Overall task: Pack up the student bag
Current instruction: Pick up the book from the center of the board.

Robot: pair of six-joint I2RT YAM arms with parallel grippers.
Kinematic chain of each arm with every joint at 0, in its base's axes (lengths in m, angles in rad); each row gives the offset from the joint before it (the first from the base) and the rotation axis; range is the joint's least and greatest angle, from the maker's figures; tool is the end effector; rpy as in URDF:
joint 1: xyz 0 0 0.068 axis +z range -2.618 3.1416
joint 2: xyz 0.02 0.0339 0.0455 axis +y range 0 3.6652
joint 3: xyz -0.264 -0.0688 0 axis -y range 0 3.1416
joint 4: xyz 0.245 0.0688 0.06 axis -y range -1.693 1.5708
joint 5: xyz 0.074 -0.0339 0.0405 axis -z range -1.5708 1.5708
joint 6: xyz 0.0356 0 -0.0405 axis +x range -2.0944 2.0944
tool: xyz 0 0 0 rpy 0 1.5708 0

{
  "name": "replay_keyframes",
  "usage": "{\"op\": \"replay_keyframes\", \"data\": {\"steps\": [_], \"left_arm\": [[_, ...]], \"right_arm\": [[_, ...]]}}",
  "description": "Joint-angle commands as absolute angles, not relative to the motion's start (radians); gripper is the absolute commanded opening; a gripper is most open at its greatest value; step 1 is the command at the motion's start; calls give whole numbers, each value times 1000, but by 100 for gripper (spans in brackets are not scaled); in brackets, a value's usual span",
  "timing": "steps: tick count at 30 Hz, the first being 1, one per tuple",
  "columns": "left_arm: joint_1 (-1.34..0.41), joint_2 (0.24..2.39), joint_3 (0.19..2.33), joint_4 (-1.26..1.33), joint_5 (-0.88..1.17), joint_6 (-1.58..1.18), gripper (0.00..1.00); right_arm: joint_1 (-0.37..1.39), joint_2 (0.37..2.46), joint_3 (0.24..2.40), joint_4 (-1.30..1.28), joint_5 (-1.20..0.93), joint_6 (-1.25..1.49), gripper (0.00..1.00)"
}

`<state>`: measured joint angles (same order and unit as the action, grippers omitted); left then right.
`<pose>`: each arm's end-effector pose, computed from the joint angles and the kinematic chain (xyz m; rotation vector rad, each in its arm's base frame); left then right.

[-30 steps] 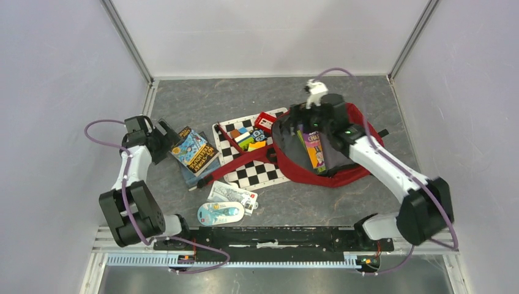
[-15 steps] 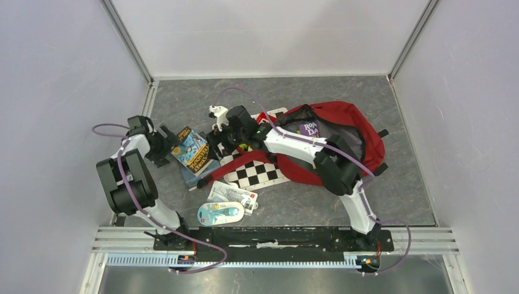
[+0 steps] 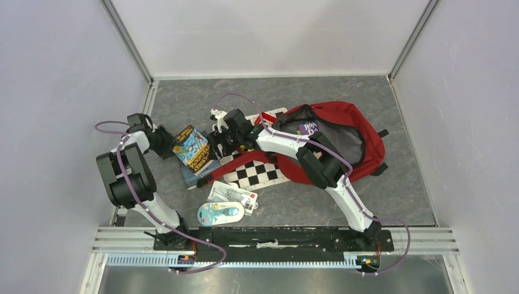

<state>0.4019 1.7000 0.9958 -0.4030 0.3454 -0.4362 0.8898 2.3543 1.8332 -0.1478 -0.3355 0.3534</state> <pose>0.3063 0.1171 0.1663 -0.9775 2.4623 -0.4724 0.3265 0.4216 0.1639 -0.8263 2.2634 1.0078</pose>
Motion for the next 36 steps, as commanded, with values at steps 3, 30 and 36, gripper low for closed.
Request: {"op": "replay_keyframes", "data": {"steps": [3, 30, 36], "left_arm": [[373, 1724, 1013, -385, 380, -409, 49], [299, 1429, 937, -340, 285, -393, 100], [192, 1236, 854, -123, 508, -424, 100]], "right_arm": [[887, 2408, 1879, -76, -378, 438, 79], [838, 1981, 1507, 50, -170, 458, 0], [764, 1682, 1256, 135, -131, 452, 0]]}}
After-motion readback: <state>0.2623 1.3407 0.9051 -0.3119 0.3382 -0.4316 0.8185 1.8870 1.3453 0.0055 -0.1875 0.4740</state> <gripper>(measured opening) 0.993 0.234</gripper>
